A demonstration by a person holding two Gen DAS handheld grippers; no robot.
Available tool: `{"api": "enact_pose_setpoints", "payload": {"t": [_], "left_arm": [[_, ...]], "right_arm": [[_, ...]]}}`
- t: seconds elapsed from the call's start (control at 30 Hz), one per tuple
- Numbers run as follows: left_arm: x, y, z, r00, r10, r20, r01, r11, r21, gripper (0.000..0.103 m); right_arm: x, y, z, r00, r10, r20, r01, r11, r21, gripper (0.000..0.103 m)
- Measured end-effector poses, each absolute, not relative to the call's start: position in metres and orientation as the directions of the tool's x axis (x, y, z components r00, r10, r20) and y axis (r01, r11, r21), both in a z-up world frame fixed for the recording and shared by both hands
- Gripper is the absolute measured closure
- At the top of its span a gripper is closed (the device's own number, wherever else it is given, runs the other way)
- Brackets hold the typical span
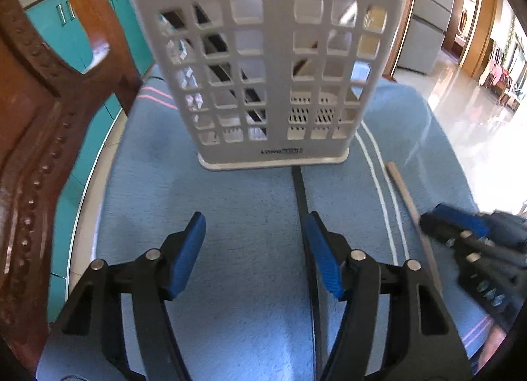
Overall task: Organize utensils
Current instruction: 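Close the left gripper on the black chopstick while the right closes on the light wooden chopstick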
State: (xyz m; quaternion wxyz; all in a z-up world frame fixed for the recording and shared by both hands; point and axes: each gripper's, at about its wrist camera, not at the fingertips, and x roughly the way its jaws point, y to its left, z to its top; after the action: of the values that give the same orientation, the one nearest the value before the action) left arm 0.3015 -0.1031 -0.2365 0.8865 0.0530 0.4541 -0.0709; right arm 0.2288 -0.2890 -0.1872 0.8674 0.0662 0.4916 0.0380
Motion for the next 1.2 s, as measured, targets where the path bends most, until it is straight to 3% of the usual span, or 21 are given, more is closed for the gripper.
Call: {"api": "enact_pose_setpoints", "payload": {"t": [0.3, 0.37, 0.43, 0.53, 0.77, 0.93, 1.2], "left_arm": [[0.312, -0.108, -0.252, 0.540, -0.099, -0.836, 0.194, 0.981, 0.008, 0.038], [0.309, -0.107, -0.250, 0.536, -0.119, -0.836, 0.201, 0.980, -0.011, 0.052], [0.308, -0.104, -0.250, 0.534, -0.124, -0.836, 0.211, 0.977, -0.010, 0.073], [0.300, -0.087, -0.247, 0.520, -0.143, -0.842, 0.214, 0.976, -0.033, 0.091], [0.291, -0.055, -0.246, 0.521, -0.084, -0.849, 0.172, 0.985, 0.008, 0.091], [0.291, -0.050, -0.247, 0.540, -0.034, -0.841, 0.155, 0.986, 0.059, 0.080], [0.293, -0.054, -0.242, 0.556, 0.012, -0.831, 0.146, 0.983, 0.112, 0.076]], "right_arm": [[0.246, -0.300, -0.190, 0.515, 0.136, -0.846, 0.018, 0.986, 0.168, 0.067], [0.241, -0.293, -0.188, 0.522, 0.133, -0.842, 0.011, 0.987, 0.163, 0.067], [0.241, -0.289, -0.187, 0.530, 0.140, -0.836, -0.002, 0.986, 0.164, 0.067], [0.242, -0.281, -0.188, 0.532, 0.154, -0.833, -0.029, 0.986, 0.164, 0.067], [0.249, -0.247, -0.201, 0.497, 0.132, -0.858, -0.129, 0.989, 0.077, 0.062], [0.256, -0.232, -0.205, 0.522, 0.057, -0.851, -0.142, 0.990, -0.021, 0.060], [0.255, -0.228, -0.206, 0.528, 0.064, -0.847, -0.155, 0.988, -0.022, 0.060]]}}
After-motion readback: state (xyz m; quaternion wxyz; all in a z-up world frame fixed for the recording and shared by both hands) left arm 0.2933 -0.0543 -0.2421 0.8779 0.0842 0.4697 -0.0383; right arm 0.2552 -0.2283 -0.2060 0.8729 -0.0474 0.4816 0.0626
